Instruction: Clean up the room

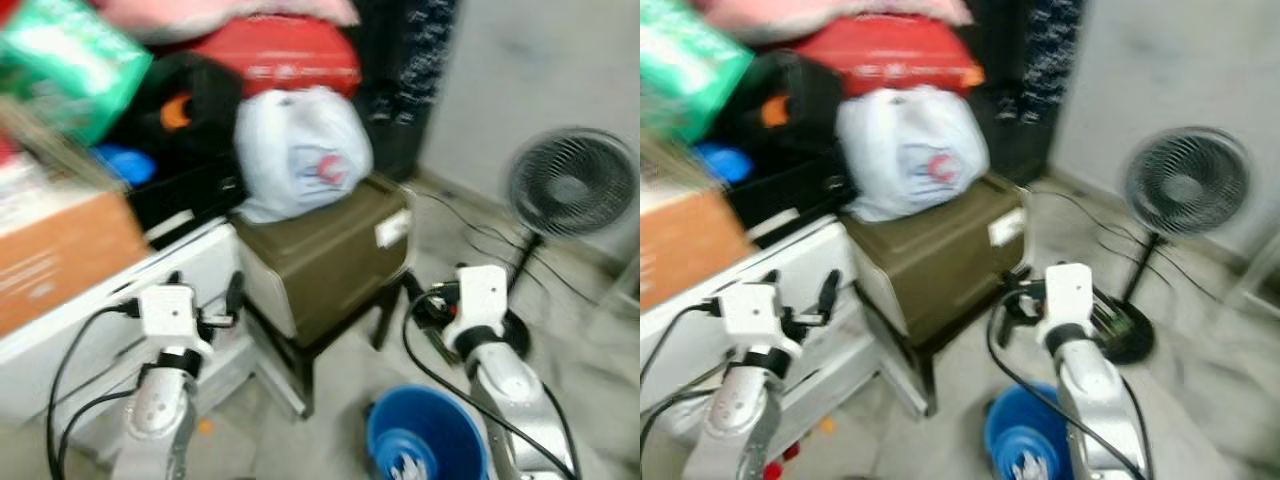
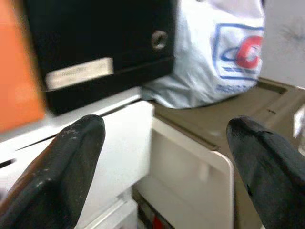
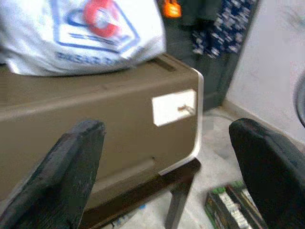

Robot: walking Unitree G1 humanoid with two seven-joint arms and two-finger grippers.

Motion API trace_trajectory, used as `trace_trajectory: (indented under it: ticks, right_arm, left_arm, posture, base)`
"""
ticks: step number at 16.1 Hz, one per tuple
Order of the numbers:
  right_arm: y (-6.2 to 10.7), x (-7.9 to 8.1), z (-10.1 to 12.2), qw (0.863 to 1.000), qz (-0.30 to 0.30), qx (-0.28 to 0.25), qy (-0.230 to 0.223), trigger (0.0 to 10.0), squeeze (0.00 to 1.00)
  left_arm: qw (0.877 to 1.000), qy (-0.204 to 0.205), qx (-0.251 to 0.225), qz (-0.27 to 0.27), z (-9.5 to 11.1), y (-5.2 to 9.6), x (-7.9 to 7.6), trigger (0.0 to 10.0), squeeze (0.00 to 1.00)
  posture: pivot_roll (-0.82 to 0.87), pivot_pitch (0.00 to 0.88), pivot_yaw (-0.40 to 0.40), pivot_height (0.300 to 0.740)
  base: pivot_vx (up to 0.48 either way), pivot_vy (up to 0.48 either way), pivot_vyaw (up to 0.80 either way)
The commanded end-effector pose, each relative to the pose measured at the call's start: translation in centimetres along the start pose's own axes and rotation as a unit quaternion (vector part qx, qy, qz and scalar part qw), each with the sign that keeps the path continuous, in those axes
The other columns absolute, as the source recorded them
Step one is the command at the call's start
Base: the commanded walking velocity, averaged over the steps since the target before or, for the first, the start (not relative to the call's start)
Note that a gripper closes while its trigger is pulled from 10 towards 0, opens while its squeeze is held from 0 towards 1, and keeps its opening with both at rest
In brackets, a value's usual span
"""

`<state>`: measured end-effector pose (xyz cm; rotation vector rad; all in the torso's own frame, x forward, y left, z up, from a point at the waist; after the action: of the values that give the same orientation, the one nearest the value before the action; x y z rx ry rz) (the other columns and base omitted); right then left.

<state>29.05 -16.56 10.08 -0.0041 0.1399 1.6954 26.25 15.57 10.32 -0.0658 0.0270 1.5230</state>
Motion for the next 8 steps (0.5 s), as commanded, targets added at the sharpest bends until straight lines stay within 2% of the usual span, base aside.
trace_trajectory:
  ticks: [1,8]
  right_arm:
    - [-0.25,0.31,0.26,1.000,0.004,-0.004,-0.005,10.0,0.00]
    - [-0.37,0.37,0.20,1.000,0.006,-0.003,-0.006,10.0,0.00]
  left_arm:
    - [1.000,-0.011,0.000,0.004,0.12,-0.07,0.49,10.0,0.00]
    - [1.000,-0.009,0.002,0.003,0.09,-0.02,0.45,10.0,0.00]
  posture:
    - [-0.08,0.000,-0.041,0.740]
    - [-0.08,0.000,-0.041,0.740]
  base:
    - [0.000,0.000,0.80]
    - [0.000,0.000,0.80]
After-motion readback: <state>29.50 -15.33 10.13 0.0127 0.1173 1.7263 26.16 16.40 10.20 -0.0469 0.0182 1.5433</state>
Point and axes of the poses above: a point about 5 cm out from each wrist's last joint towards the gripper, its own y axis pointing back from the gripper into the wrist, its own z axis along the axis of the wrist's last joint, x = y × z, the point moved 3 cm from there along -y, pointing out of the wrist towards the gripper, and after that the axes turned 1 degree about y, right-handed, at the moved point
